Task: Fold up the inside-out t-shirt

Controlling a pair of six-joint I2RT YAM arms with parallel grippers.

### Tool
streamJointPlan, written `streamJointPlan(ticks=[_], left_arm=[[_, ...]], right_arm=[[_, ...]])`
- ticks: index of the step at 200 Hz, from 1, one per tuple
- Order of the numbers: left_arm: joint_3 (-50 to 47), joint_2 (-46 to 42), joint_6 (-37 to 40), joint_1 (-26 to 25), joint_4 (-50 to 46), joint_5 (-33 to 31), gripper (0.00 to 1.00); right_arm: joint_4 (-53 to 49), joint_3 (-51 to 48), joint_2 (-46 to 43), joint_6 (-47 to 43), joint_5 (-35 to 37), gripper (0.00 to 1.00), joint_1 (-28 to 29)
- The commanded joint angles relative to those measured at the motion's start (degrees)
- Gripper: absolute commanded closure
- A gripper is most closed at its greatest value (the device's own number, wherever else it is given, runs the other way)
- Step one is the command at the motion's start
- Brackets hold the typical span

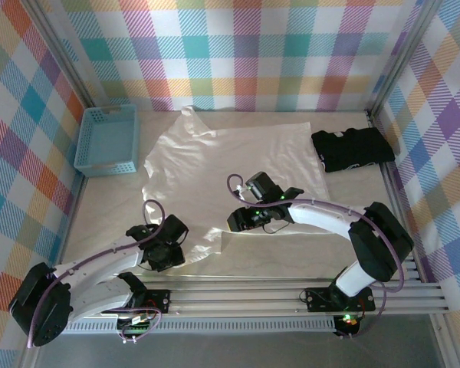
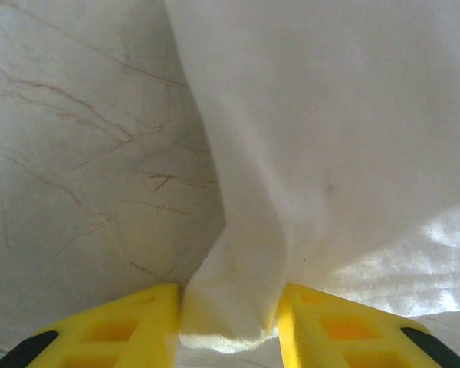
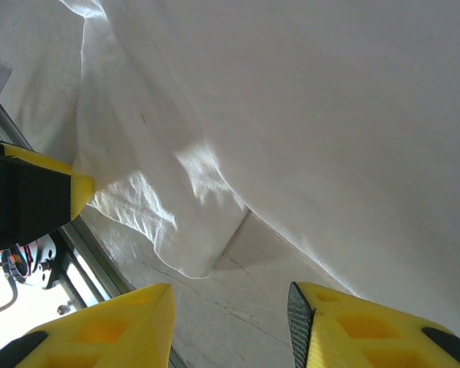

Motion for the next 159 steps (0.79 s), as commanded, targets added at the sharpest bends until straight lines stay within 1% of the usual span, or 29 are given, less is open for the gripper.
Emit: streamJointPlan(ticks=[1,26,46,54,68,74,95,110,122,144,159], left_arm=[[-1.3,1.0,2.0,-0.7,1.6,0.6,0.66],[-2.8,1.1,1.9,-0.6,3.8,1.7,0.76],[-2.6,0.4,2.5,-0.6,3.2,1.6,0.83],[-2.3,-0.2,2.7,-0.6,2.6,1.4,0.87],[-1.6,-2.0,2.8,-0.7,1.7,0.9,0.98],[-1.3,-2.8,2.8,-0.6,1.4,0.8,1.0],[-0.4,-4.9,3.5,-0.6,0.5,1.2,1.0],[0.2,-6.1,4.3,-0.7,-0.2,1.6,1.0],[0.8,-7.0,5.0,-0.6,-0.8,1.9,1.0],[1.2,-8.9,5.8,-0.6,-1.9,2.3,1.0],[1.1,-9.5,5.9,-0.6,-1.4,3.2,1.0]], right_arm=[[0.2,-0.6,-1.4,-0.1,-0.9,0.56,-0.3],[-1.8,-0.5,-2.7,-0.2,0.7,0.56,-0.4],[-5.3,-0.3,-4.3,-0.1,3.5,0.54,-0.9],[-7.3,-0.2,-4.8,0.4,5.0,0.53,-1.5],[-11.1,-0.6,-5.9,1.4,7.2,0.52,-3.9],[-13.0,-0.9,-6.6,1.7,8.3,0.51,-5.1],[-18.8,-2.8,-9.6,4.7,13.1,0.47,-11.5],[-20.7,-5.8,-11.9,7.1,15.6,0.44,-16.3],[-21.7,-8.2,-13.5,8.6,16.1,0.42,-20.8],[-23.6,-10.9,-16.5,8.3,15.7,0.41,-31.7],[-23.6,-12.8,-19.4,8.8,15.9,0.41,-37.7]])
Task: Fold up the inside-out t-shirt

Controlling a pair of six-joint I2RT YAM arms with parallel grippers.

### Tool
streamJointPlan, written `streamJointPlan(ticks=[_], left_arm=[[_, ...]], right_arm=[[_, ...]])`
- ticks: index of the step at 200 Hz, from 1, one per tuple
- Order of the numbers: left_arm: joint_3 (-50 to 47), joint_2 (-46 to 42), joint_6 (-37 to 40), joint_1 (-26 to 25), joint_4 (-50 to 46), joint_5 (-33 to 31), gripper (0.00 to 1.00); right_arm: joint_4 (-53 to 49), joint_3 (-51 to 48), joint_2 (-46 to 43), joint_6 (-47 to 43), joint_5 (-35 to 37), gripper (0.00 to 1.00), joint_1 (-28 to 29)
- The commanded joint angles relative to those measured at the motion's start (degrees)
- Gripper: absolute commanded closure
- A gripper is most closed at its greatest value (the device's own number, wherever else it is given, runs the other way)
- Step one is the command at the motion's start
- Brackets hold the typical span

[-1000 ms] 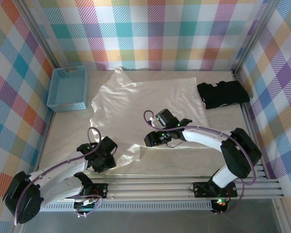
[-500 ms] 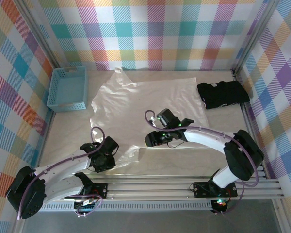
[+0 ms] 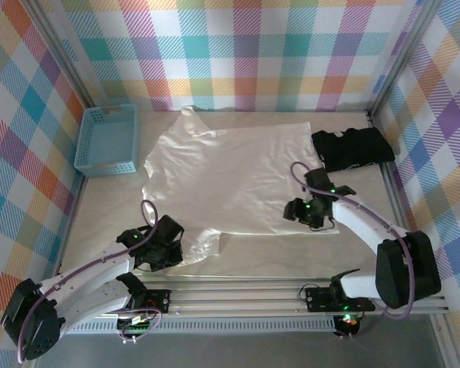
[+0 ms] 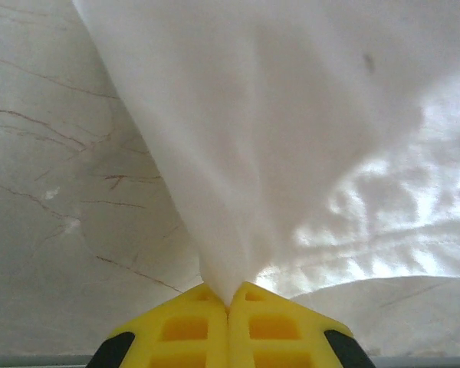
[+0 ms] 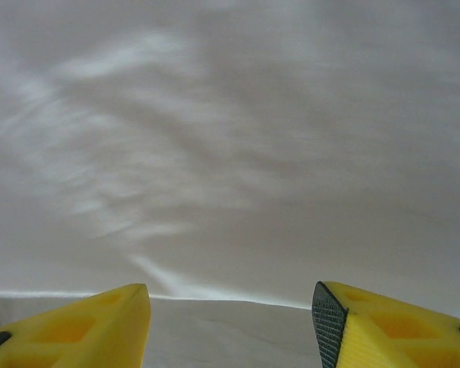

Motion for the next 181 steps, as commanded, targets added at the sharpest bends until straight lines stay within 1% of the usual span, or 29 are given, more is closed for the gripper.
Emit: streamJointPlan(ticks=[1,26,34,44,52,68,87,120,153,181], left_arm=[[1.3,-1.4,1.5,-0.5,-0.9,1.7,1.0],[2.0,-1.3,1.9,-0.5,-1.2,1.8,1.0],[2.2,-1.2,1.9,-0.4,-1.3,1.7,1.0],[2.7,-1.2,2.4,-0.3,-1.3,1.5,1.0],[3.3,-1.2,2.9,-0.2,-1.4,1.3,1.0],[3.8,-1.1,3.2,0.2,-1.4,1.5,1.0],[3.5,-0.8,3.4,0.7,-1.0,2.0,1.0],[3.6,0.7,4.1,1.5,-0.3,3.0,1.0],[3.6,0.8,4.4,2.1,-0.1,3.2,1.0],[3.6,0.3,4.4,2.3,-0.2,3.2,1.0]], right_arm=[[-4.1,-2.4,-4.6,2.2,1.6,0.41,-7.8],[-7.8,-3.8,-8.8,2.5,6.9,0.41,-14.4],[-7.7,-5.0,-10.0,2.9,6.2,0.41,-17.7],[-6.8,-6.3,-10.6,3.5,2.9,0.42,-22.4],[-6.4,-6.8,-10.2,3.8,2.4,0.43,-24.4],[-6.6,-6.3,-7.5,2.9,5.0,0.44,-24.8],[-5.7,-6.0,-3.9,3.0,4.7,0.44,-24.8],[-3.1,-5.8,-0.2,3.0,4.5,0.48,-24.8],[-1.5,-5.9,2.4,3.4,3.8,0.5,-25.0],[-0.9,-5.8,3.3,4.0,3.9,0.56,-25.1]])
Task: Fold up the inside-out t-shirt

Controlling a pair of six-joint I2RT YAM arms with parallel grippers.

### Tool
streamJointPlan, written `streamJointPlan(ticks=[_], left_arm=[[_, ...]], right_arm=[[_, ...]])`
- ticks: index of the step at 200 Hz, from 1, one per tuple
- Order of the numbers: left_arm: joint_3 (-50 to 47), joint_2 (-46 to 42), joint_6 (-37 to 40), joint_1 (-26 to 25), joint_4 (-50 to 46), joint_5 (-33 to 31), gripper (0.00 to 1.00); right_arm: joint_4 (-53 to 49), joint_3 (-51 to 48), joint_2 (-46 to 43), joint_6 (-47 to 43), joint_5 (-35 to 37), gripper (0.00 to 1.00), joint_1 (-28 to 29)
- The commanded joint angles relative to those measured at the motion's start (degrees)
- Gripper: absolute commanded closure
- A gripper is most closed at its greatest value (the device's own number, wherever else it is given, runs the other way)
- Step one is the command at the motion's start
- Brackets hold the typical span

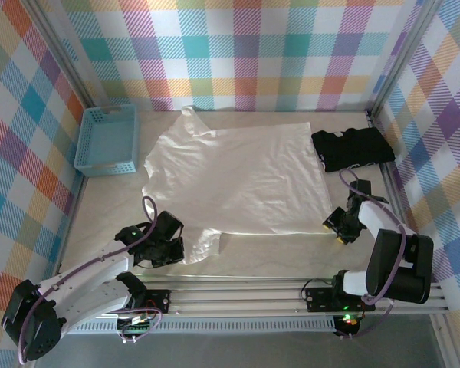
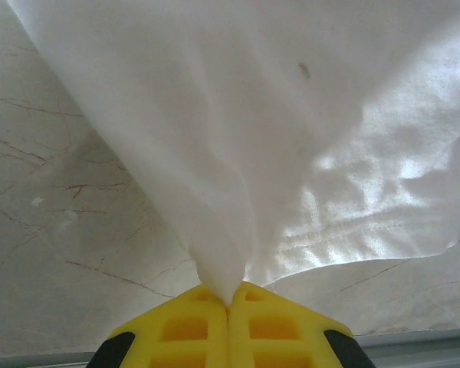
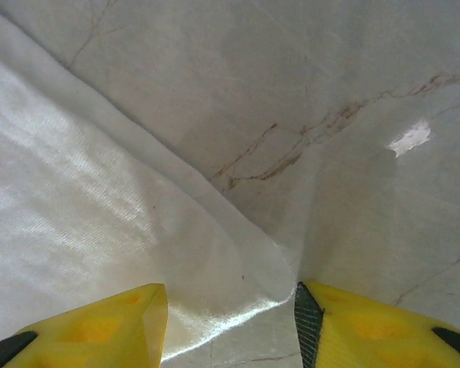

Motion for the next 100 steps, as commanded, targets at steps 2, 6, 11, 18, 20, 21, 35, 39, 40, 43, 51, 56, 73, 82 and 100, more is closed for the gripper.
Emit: streamJointPlan(ticks=[2,6,11,18,20,21,35,39,40,43,51,56,73,82,100], left_arm=[[1.2,-0.6,1.1,0.6,-0.2,0.7,1.0],[1.2,-0.7,1.0,0.6,-0.2,0.7,1.0],[1.2,-0.9,1.0,0.6,-0.2,0.7,1.0],[1.2,-1.1,0.9,0.6,-0.3,0.6,1.0],[1.2,-1.2,0.9,0.6,-0.3,0.6,1.0],[1.2,-1.2,1.0,0.6,-0.3,0.6,1.0],[1.2,-1.6,0.9,0.6,-0.4,0.7,1.0],[1.2,-1.8,1.0,0.6,-0.4,0.7,1.0],[1.2,-1.8,1.0,0.6,-0.4,0.6,1.0],[1.2,-1.8,0.9,0.6,-0.4,0.7,1.0],[1.2,-1.9,0.9,0.6,-0.3,0.7,1.0],[1.2,-1.8,1.0,0.7,-0.3,0.7,1.0],[1.2,-1.9,1.1,0.8,-0.2,0.9,1.0],[1.2,-1.9,1.1,0.8,-0.2,0.9,1.0],[1.2,-2.1,1.1,0.8,-0.2,0.8,1.0]], right_arm=[[0.9,0.1,0.7,1.2,-0.7,0.56,-0.3],[1.0,0.1,0.8,1.1,-0.7,0.57,-0.4],[1.0,0.2,0.8,1.1,-0.7,0.57,-0.5],[1.0,0.2,0.9,1.2,-0.6,0.58,-0.6],[1.0,0.4,0.9,1.2,-0.7,0.58,-0.7],[1.0,0.4,0.9,1.1,-0.7,0.58,-0.7],[0.8,0.5,1.0,1.1,-0.7,0.59,-1.2],[0.8,0.5,1.1,1.0,-0.9,0.6,-1.4],[0.8,0.6,1.1,0.9,-0.9,0.6,-1.4],[0.8,0.7,1.1,0.8,-1.0,0.6,-1.5],[0.7,1.0,1.3,0.7,-1.1,0.6,-1.7],[0.7,1.2,1.4,0.6,-1.1,0.61,-1.7],[1.2,1.7,1.8,0.2,-1.6,0.63,-1.7],[1.4,2.1,2.4,-0.1,-1.9,0.65,-1.7],[1.6,3.0,3.8,-0.6,-2.7,0.7,-1.7]])
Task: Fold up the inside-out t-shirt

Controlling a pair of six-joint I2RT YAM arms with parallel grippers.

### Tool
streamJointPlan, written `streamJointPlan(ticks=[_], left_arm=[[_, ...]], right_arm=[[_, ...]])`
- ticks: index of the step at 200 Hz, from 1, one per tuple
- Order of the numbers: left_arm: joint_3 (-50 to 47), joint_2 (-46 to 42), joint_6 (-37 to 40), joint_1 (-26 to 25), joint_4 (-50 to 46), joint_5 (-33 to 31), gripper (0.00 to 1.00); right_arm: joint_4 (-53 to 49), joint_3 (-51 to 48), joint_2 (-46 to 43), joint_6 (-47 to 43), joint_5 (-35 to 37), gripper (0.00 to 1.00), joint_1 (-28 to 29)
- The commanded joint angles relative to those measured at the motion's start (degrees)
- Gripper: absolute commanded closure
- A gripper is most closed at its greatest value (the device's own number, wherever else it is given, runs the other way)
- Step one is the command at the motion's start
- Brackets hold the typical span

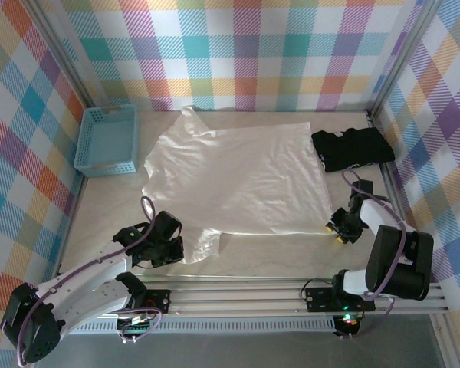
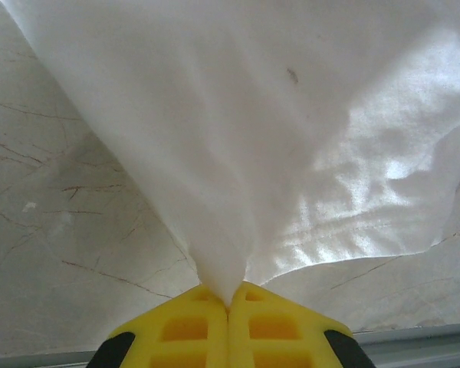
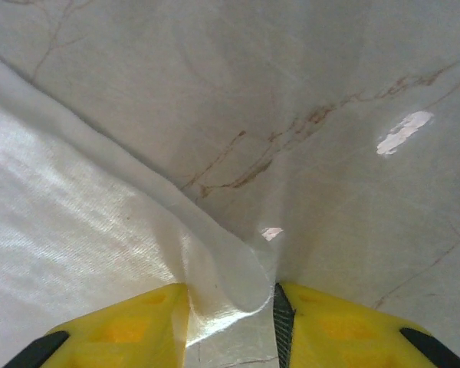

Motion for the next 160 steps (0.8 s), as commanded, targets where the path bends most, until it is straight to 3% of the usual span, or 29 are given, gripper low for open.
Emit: streamJointPlan(ticks=[1,37,79,119,160], left_arm=[[1.2,-0.9,1.1,0.6,-0.2,0.6,1.0],[1.5,-2.1,0.7,0.7,-0.8,0.3,1.0],[3.5,-6.0,-1.8,0.8,-5.1,0.5,1.0],[7.7,-10.8,-4.1,2.7,-12.5,1.2,1.0],[15.5,-8.0,2.9,10.3,-16.6,2.9,1.0]], right_arm=[[2.9,2.1,2.2,-0.7,-2.3,0.71,-0.2],[3.1,2.2,1.6,-1.6,-3.0,0.84,-0.2],[1.9,0.0,-5.3,-3.9,-5.2,0.98,-0.2],[0.9,-1.6,-13.1,-4.3,-5.9,0.99,-0.2],[2.2,2.9,-11.3,-6.3,-8.7,0.98,-0.2]])
